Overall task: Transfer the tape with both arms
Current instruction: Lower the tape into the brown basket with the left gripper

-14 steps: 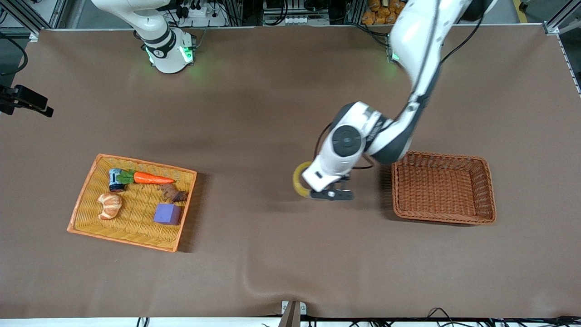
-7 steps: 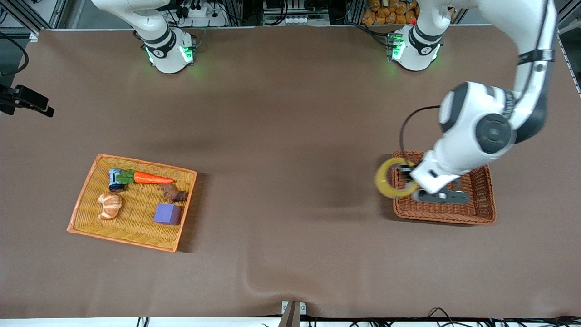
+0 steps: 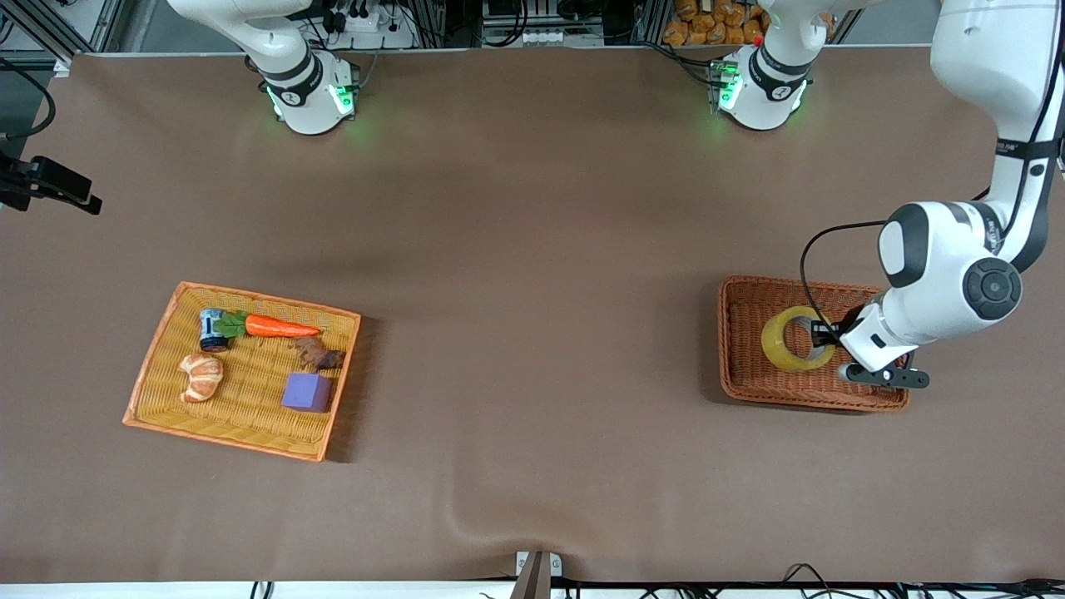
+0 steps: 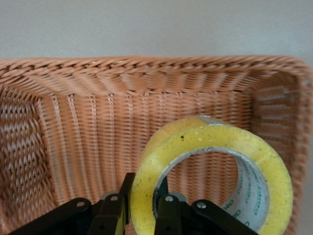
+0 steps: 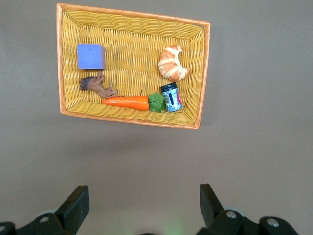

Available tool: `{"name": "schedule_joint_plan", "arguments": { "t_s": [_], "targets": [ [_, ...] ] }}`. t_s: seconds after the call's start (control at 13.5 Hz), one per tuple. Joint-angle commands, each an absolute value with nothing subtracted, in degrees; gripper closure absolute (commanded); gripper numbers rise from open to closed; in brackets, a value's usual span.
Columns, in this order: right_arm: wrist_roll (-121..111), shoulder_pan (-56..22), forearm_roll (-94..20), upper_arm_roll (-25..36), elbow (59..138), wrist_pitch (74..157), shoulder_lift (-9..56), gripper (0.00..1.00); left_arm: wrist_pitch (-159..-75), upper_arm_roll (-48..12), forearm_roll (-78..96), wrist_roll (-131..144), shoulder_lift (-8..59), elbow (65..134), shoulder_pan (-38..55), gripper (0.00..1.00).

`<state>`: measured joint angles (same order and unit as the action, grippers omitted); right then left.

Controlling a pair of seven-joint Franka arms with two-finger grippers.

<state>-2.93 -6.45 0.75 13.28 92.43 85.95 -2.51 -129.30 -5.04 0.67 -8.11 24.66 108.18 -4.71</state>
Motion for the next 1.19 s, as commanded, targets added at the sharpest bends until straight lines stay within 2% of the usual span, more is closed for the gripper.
{"name": "schedule_joint_plan", "arguments": {
  "t_s": [0.0, 0.59, 0.67, 0.74, 0.81, 1.11],
  "targets": [
    [-3.5, -6.9, -0.1, 13.4, 93.0, 85.9, -3.3, 0.00, -132.4, -5.8, -0.4, -10.9, 25.5, 108.6, -6.7, 1.00],
    [-3.6, -7.6, -0.1, 13.4, 92.9, 86.0, -3.3, 0.00, -135.5, -5.8, -1.7, -10.8, 29.1, 108.5, -7.7, 1.00],
    [-3.6, -7.5, 0.0, 13.4, 92.9, 86.0, -3.3, 0.00, -135.5, -5.8, -1.7, -10.8, 29.5, 108.5, -7.7, 0.67],
    [-3.6, -7.5, 0.0, 13.4, 92.9, 86.0, -3.3, 0.00, -135.4, -5.8, -1.7, -10.7, 29.6, 108.2, -7.8, 0.18],
    [-3.6, -7.5, 0.0, 13.4, 92.9, 86.0, -3.3, 0.00, -135.3, -5.8, -1.8, -10.9, 29.1, 108.2, -7.9, 0.00],
    [-3.6, -7.6, 0.0, 13.4, 92.8, 86.0, -3.3, 0.00, -130.5, -6.2, -2.2, -10.2, 21.3, 107.4, -7.9, 0.00]
  ]
}}
